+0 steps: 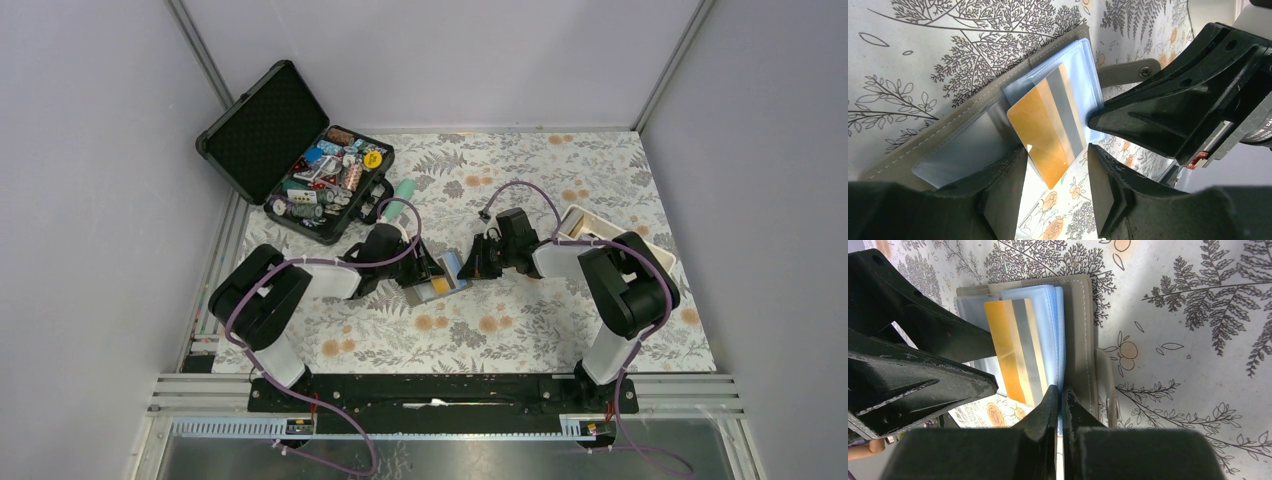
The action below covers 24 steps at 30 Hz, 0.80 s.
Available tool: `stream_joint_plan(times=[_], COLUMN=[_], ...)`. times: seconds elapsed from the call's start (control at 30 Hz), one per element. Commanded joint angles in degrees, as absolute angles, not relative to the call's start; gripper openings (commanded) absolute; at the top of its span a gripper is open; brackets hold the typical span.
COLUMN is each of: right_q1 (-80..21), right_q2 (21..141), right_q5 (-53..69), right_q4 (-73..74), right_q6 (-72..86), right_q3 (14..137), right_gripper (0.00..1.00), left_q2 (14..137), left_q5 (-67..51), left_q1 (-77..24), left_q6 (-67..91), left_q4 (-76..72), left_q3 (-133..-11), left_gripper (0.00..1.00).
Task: Put the credit cards into the card holder
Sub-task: Insert the credit card into the card holder.
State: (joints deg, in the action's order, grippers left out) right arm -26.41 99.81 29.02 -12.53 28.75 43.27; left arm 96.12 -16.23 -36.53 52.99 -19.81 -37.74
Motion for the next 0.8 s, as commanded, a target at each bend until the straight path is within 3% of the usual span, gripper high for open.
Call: stream_joint_plan(times=[0.0, 0.47, 0.6, 0.77], right_q1=[-26.4, -26.4, -26.4, -26.4], right_q2=[98.7, 98.0, 97.3, 96.7], right_q5=[24.6, 24.4, 23.8, 23.3], right_q4=[-10.8, -11.1, -10.6, -10.1], right_q6=[26.9, 27.2, 27.3, 27.2], right_q3=[44.2, 43.8, 43.9, 44.0], right_gripper=[0.0, 0.0, 0.19, 0.25], left_q2=[97.6, 98.7, 97.4, 96.0], left_q5=[-13.9, -11.9, -11.3, -10.7], left_q1=[-37.6, -39.6, -39.6, -39.5], left_q6=[53.5, 52.2, 51.4, 51.2], left_q4=[-15.8, -9.7, -7.7, -6.5], left_q3=[-38.2, -43.0, -42.5, -41.9], left_gripper=[0.5, 0.5, 0.54, 0.6])
